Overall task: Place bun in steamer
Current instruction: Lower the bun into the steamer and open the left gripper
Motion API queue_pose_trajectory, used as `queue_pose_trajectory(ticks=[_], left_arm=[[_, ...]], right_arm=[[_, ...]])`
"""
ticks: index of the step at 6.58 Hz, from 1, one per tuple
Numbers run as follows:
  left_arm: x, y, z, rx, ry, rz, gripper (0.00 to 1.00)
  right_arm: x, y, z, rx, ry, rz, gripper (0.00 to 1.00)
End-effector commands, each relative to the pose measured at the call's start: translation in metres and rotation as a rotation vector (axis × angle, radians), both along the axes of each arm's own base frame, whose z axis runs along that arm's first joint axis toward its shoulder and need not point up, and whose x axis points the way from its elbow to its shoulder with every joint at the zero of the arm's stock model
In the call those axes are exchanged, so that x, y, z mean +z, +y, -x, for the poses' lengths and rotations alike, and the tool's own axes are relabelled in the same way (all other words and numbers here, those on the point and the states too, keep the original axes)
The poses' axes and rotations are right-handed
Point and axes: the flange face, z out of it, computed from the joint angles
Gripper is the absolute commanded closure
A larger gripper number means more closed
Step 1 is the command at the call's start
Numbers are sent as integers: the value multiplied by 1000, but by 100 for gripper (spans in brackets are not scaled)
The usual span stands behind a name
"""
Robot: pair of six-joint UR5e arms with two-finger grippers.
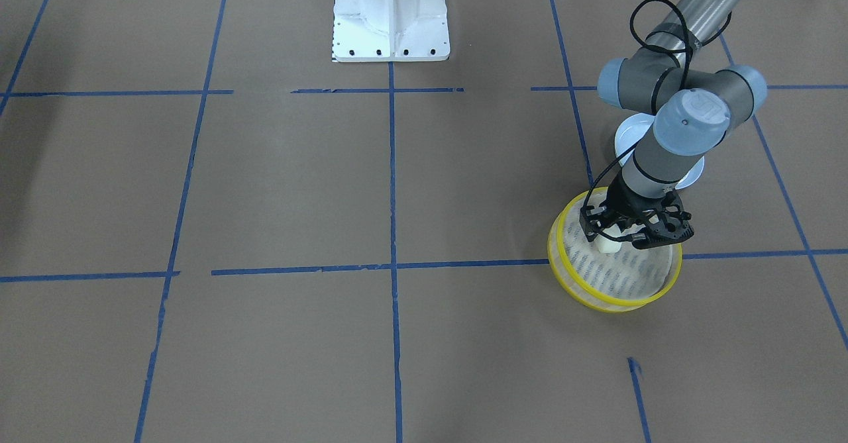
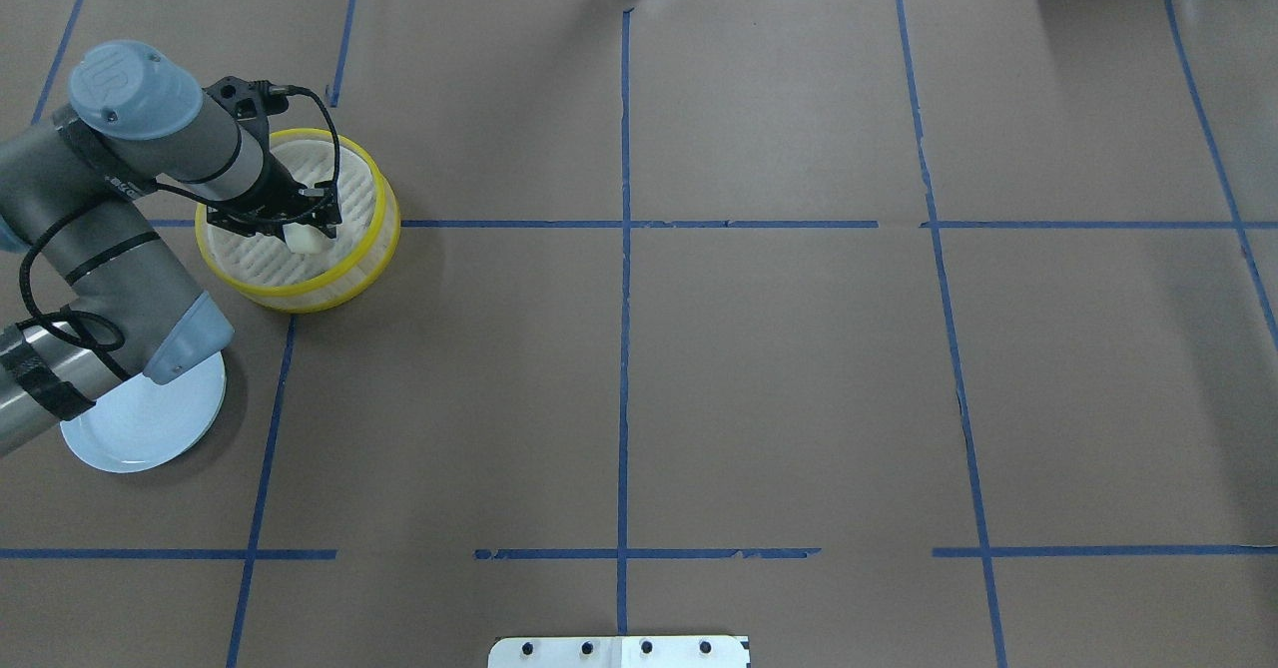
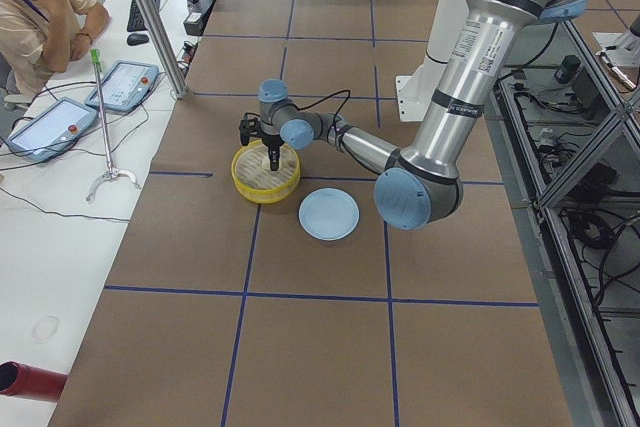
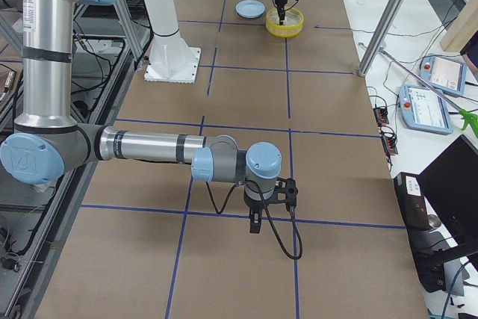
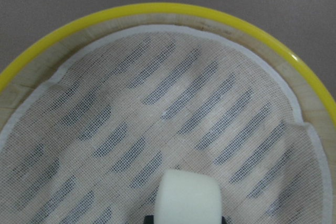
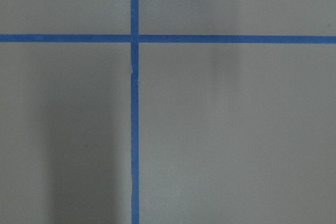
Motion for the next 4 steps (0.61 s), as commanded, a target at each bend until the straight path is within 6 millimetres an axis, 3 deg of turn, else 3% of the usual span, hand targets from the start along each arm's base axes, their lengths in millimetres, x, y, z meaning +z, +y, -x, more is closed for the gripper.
queue_pose_trajectory(ticks=[1,2,4], left_arm=[[-9,-4,9,-23,-1,-29,1],[-19,-14,34,-51,13,-49,1],[-31,-22,63,-51,13,-104,1]], right_arm=[[0,0,0,0,0,0,0],[0,0,0,0,0,0,0],[0,0,0,0,0,0,0]])
